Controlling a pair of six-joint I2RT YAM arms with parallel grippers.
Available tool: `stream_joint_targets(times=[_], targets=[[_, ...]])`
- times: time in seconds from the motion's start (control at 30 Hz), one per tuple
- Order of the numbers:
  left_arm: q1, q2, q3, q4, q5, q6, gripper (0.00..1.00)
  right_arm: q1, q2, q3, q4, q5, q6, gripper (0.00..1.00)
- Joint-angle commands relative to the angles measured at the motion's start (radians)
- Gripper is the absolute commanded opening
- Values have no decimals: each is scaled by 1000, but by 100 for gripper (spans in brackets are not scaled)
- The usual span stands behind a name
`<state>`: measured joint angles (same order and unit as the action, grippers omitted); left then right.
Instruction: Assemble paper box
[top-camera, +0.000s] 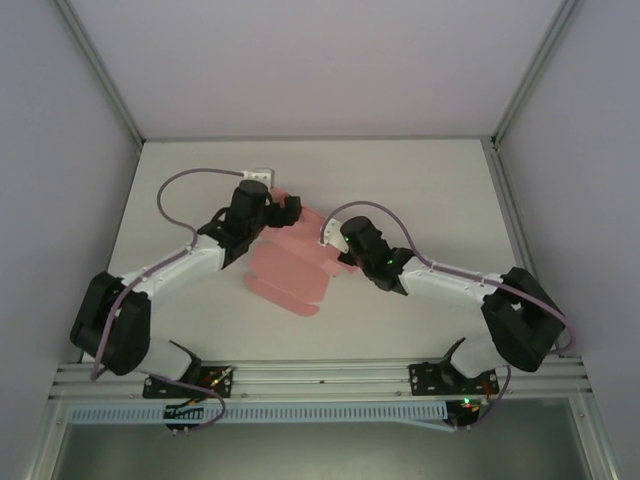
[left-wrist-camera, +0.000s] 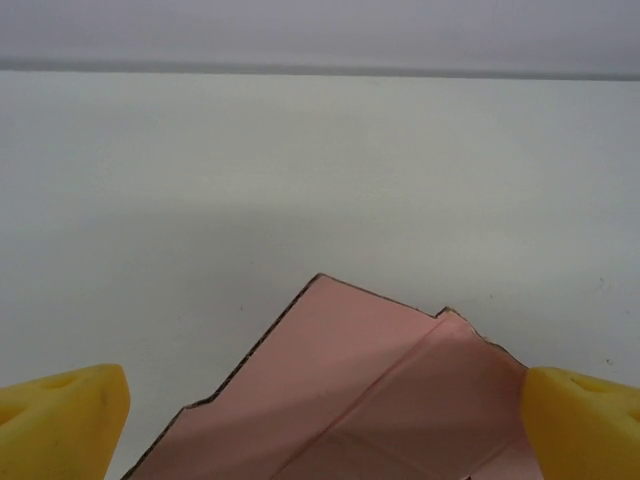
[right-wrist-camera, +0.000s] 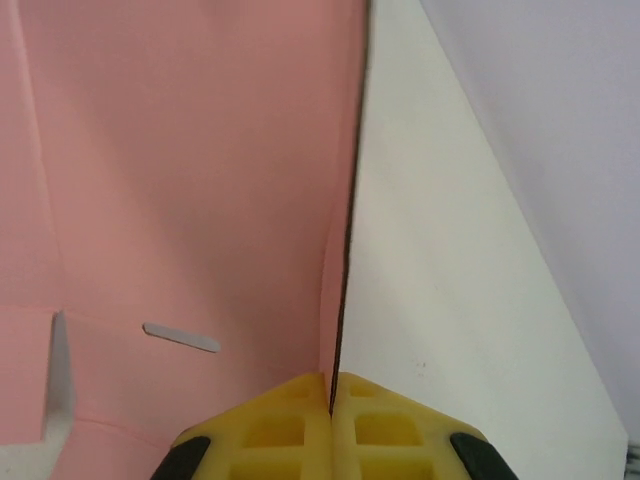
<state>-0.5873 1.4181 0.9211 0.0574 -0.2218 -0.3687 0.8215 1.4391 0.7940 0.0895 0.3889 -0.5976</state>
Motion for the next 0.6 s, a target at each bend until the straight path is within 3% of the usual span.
stream_joint_targets(times=[0.0, 0.17, 0.27, 0.43, 0.57], targets=[[38, -137, -87, -50, 63, -28, 100, -8, -48, -5, 106, -30, 38, 0], [103, -311, -161, -136, 22, -45, 100, -28, -63, -22, 79, -27, 68, 0], [187, -342, -185, -213, 5, -95, 100, -34, -66, -33, 83, -41, 73, 0], [331, -286, -210, -215, 53, -118, 100, -36, -75, -27, 55, -73, 81, 0], [369, -199, -202, -109, 167, -89, 100, -36, -83, -30, 54, -77, 88, 0]])
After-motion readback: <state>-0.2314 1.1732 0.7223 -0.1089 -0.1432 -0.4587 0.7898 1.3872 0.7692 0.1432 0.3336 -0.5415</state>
